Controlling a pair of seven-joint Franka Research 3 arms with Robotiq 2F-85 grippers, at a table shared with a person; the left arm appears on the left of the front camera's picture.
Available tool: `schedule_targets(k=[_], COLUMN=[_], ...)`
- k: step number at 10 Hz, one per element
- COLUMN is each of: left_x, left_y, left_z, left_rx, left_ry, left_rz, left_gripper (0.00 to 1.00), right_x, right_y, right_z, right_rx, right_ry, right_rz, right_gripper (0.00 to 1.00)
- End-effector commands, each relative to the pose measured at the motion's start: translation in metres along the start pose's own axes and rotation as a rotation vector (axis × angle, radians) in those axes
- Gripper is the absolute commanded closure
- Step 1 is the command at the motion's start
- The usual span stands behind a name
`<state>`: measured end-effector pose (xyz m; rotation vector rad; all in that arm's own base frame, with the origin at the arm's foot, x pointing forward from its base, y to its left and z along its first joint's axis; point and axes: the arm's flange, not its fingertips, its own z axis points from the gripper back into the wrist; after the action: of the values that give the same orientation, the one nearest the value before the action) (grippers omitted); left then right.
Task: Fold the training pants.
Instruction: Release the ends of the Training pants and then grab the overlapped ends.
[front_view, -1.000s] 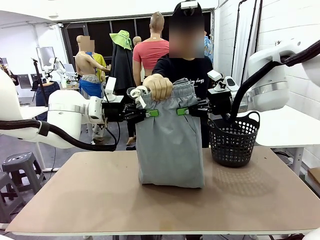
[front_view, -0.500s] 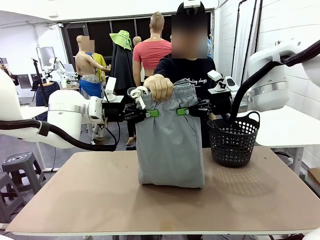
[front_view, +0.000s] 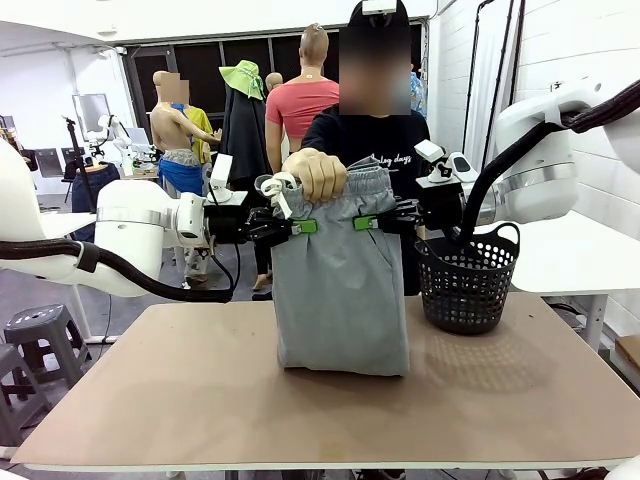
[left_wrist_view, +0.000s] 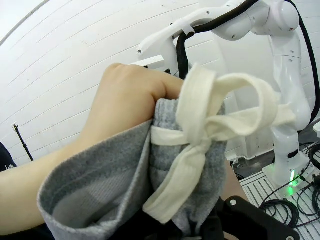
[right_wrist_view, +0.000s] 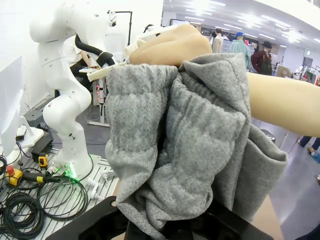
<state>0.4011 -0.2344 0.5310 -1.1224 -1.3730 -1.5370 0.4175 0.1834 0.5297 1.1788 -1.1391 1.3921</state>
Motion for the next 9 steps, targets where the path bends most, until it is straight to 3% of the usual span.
schedule_targets(k=[1,5,6,9], left_x=[0.0025,-0.0003,-0.0008,-0.0009], left_y=[-0.0018,-0.0011,-0.0025,-0.0074], left_z=[-0.0003,0.0037,0.0043,0.0061], left_rx=[0.004,0.029,0.036,0.044], left_ry=[-0.010,-0.003,-0.002,-0.008], left_rz=[-0.013,0.014,0.019,0.037], left_gripper=[1.00,0.97,0.78,0.21], right_x=[0.0008,0.0012,0.0020,0.0033], right_y=[0.0031,0.0011,0.0012,0.0019], right_z=[0.0004,-0.0001,0.0007,0.0019], right_rx=[0.001,0.003,-0.005,0.005], right_ry=[-0.021,-0.009,-0.008,-0.005], right_rz=[0.010,-0.031,-0.042,-0.058], right_gripper=[1.00,1.00,0.86,0.29])
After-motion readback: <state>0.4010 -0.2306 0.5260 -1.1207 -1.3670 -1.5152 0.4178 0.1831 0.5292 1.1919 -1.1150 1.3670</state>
